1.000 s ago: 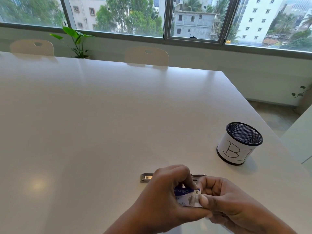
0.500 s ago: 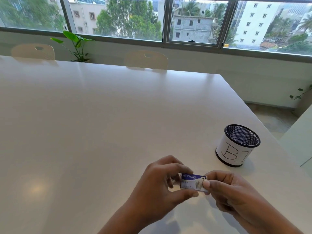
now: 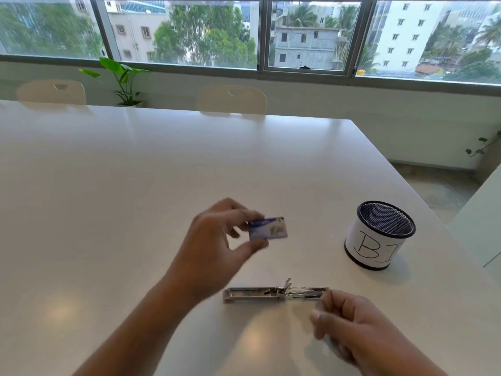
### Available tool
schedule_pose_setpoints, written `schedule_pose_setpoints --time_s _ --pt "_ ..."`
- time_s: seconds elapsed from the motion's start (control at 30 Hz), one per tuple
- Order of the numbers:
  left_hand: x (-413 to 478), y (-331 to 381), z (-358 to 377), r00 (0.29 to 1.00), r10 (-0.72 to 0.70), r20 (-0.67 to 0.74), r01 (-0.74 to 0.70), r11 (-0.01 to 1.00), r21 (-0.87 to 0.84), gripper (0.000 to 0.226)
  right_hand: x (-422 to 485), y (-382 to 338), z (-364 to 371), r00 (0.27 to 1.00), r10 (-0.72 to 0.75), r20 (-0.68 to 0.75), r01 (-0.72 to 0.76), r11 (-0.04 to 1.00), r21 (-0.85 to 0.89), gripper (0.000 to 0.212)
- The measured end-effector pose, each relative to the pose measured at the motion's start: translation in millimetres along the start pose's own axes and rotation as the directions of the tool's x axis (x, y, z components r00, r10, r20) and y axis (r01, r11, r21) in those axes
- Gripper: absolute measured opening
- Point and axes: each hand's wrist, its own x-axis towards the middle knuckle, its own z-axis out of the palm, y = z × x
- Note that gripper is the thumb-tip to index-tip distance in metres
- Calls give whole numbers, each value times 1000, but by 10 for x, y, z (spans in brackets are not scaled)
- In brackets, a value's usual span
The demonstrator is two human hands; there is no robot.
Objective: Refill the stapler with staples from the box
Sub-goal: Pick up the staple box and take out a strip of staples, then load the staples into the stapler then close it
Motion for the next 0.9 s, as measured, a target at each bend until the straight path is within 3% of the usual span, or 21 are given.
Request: schedule_pose_setpoints --time_s 0.1,0.23,0.43,0.9 --pt "227 -178 9 999 -44 7 43 998 49 36 3 59 46 998 -47 50 56 979 -196 23" --pt "491 -468 222 985 -149 89 141 986 92 35 5 41 46 995 -80 59 95 939 -332 21" --pt "729 -803 551 930 -302 211 256 941 219 34 10 24 32 993 -83 89 110 924 -365 25" --pt "740 -1001 819 855 -390 341 318 915 249 35 32 29 17 990 -86 110 120 922 -368 23"
